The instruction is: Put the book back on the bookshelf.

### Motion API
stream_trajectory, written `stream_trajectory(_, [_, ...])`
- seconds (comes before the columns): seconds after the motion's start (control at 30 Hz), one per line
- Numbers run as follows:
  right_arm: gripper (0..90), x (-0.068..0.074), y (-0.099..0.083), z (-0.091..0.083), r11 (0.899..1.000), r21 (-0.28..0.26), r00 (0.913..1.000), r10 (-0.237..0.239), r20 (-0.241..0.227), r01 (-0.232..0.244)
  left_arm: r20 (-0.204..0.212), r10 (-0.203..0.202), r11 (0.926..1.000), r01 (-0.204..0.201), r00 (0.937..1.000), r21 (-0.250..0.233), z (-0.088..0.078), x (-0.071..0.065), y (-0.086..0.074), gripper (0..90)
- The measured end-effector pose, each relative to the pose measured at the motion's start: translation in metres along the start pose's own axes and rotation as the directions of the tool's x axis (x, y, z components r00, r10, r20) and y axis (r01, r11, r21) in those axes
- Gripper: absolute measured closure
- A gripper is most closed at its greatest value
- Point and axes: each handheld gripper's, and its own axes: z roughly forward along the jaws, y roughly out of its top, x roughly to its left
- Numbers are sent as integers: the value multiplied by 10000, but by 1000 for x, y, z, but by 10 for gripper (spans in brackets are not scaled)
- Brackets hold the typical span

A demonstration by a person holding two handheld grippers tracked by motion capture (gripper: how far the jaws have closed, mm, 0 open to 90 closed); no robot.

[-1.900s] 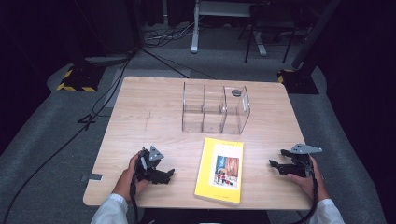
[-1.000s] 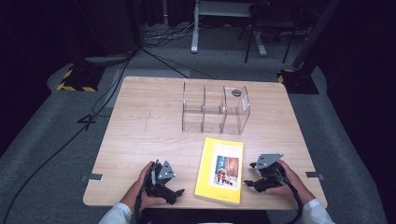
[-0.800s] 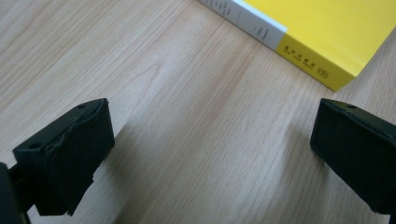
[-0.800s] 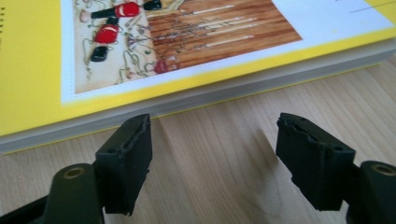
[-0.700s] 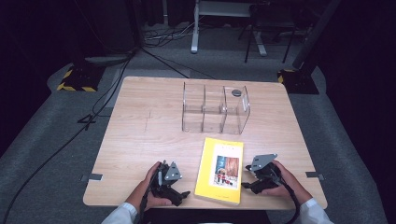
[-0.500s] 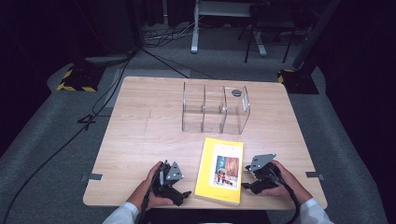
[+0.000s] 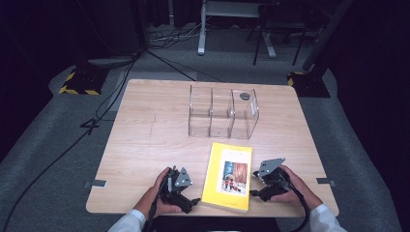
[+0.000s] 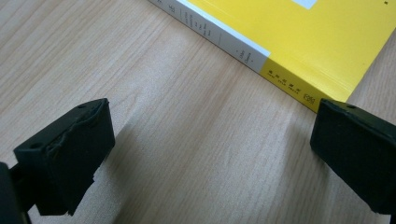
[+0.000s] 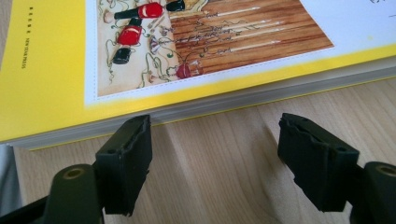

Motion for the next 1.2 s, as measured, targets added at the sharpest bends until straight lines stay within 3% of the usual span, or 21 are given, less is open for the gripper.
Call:
stream_trajectory(0.3, [298, -4, -7, -7, 9940, -925, 9976, 544, -422, -582, 1, -3, 10000, 3, 10000, 0, 0, 0, 0, 4])
stream_trajectory(0.43, [310, -2, -6, -8, 9937, -1018, 9984, 444, -341, -477, -39, -19, 10000, 19, 10000, -10, 0, -1, 0, 6])
stream_trajectory(0.6, [322, 2, -5, -7, 9974, -687, 9996, 215, -174, -227, -76, -49, 10000, 49, 10000, -4, 0, -1, -1, 7])
stream_trajectory(0.77, [322, 12, -1, -4, 9989, 82, 9989, -470, -62, 471, -78, -51, 10000, 51, 10000, -2, 0, -1, -1, 7])
stream_trajectory(0.97, [338, 14, 4, -4, 9968, 626, 9986, -497, -169, 507, -84, -55, 10000, 55, 9999, -4, 0, -1, -1, 7])
stream_trajectory(1.07, [345, 13, 6, -7, 9923, 1066, 9978, -656, 132, 638, -89, -61, 10000, 61, 9999, -2, 0, -1, -1, 7])
stream_trajectory(1.2, [331, 13, 7, -3, 9948, 900, 9986, -467, -237, 486, -89, -59, 10000, 59, 9999, 0, -1, -1, -1, 7])
